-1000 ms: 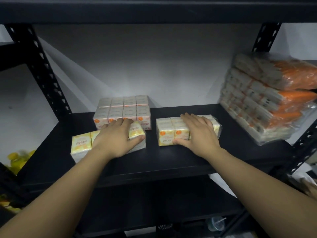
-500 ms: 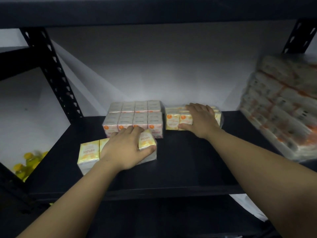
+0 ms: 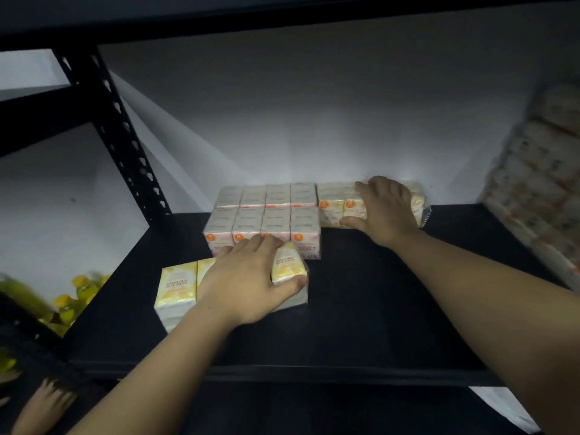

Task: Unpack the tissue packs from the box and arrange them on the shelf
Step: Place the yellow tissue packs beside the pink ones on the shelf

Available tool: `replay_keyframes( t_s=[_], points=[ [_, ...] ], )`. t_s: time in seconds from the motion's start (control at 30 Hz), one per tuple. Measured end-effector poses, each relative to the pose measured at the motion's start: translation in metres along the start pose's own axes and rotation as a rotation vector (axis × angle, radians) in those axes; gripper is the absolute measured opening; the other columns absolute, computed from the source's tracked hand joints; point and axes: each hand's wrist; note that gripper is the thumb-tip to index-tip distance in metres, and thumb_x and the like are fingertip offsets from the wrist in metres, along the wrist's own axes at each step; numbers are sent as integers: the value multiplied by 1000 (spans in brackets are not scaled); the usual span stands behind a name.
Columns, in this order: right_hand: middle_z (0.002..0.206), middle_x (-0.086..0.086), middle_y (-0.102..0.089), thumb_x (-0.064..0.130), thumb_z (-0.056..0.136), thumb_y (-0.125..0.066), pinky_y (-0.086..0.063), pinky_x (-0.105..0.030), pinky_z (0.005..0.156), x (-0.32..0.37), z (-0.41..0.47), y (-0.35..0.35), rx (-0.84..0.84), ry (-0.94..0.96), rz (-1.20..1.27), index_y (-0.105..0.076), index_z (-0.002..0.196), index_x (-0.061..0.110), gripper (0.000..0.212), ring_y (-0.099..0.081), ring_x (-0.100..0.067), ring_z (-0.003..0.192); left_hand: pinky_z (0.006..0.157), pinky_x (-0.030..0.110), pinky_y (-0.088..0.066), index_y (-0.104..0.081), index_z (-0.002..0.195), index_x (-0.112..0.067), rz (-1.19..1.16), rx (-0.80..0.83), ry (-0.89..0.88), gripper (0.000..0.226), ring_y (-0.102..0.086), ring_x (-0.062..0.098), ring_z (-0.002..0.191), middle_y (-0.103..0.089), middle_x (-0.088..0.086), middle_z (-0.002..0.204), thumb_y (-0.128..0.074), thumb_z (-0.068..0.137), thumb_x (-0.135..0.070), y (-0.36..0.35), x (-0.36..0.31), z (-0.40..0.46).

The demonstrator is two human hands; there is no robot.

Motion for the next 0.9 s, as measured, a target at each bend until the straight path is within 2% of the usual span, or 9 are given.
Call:
replay_keyframes(
  t_s=[0.1, 0.2, 0.27, 0.33, 0.43, 0.5, 0.63, 0.77, 0.9],
  points=[
    [147, -12, -38, 73, 81, -68, -21, -49, 118, 3, 0, 12, 67, -30, 42, -37, 153, 20, 94, -35, -35, 137, 109, 42, -37, -34, 147, -40, 4, -10, -7, 75, -48, 15, 133, -49, -13, 149, -34, 87, -84, 1, -1, -2],
    [168, -14, -9, 67, 83, -70, 4, -55, 127, 22, -27, 22, 75, -58, 79, -14, 163, 23, 107, -4, -36, 156, 107, 42, -37, -36, 147, -38, 18, -21, -18, 75, -49, 16, 131, -50, -11, 146, -35, 88, -83, 3, -3, -5],
    [170, -10, 1, 58, 89, -68, -1, -54, 127, 39, -59, 26, -9, -128, 215, -9, 163, 25, 101, 4, -33, 157, 108, 42, -36, -36, 148, -37, 26, -21, -22, 76, -49, 17, 132, -50, -10, 147, -34, 88, -84, 4, -4, -8],
    [170, -4, -3, 56, 92, -66, -14, -52, 126, 54, -86, 32, -3, -225, 343, -14, 162, 25, 92, -1, -32, 157, 110, 44, -36, -35, 149, -37, 17, -8, -21, 78, -48, 18, 133, -49, -9, 148, -33, 88, -84, 5, -4, -10],
    [164, 0, -23, 57, 92, -66, -35, -45, 119, 64, -111, 46, 131, -335, 488, -29, 157, 25, 81, -25, -23, 151, 112, 46, -35, -34, 152, -35, -7, 24, -23, 78, -47, 20, 136, -47, -7, 152, -38, 89, -81, 8, -6, -13],
    [153, 2, -39, 60, 93, -62, -43, -40, 111, 69, -127, 53, 225, -293, 478, -41, 150, 27, 69, -38, -18, 141, 112, 47, -36, -34, 152, -34, -36, 47, -20, 77, -47, 21, 135, -48, -5, 151, -47, 89, -76, 11, -7, -14],
    [141, 8, -53, 65, 97, -52, -44, -36, 106, 76, -150, 58, 282, -144, 361, -59, 136, 26, 55, -44, -13, 131, 108, 45, -42, -38, 152, -35, -118, 79, -39, 78, -50, 21, 131, -51, -5, 147, -61, 85, -67, 16, -11, -18],
    [137, 8, -58, 55, 101, -54, -45, -34, 103, 76, -157, 62, 266, -197, 425, -64, 131, 25, 44, -48, -13, 129, 106, 43, -44, -42, 152, -34, -165, 85, -110, 80, -52, 18, 127, -55, -7, 141, -68, 82, -65, 17, -24, -24],
    [109, 14, -67, 51, 102, -54, -51, -33, 85, 74, -164, 69, 153, -325, 633, -71, 114, 30, 29, -61, -8, 103, 100, 36, -49, -56, 142, -31, -300, 94, -160, 77, -56, 12, 119, -61, -9, 134, -81, 75, -59, 21, -43, -20]
  ],
)
Point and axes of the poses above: each hand's wrist, its own z-axis towards the middle knuckle, its own y-axis out of the back of the hand, x = y × z
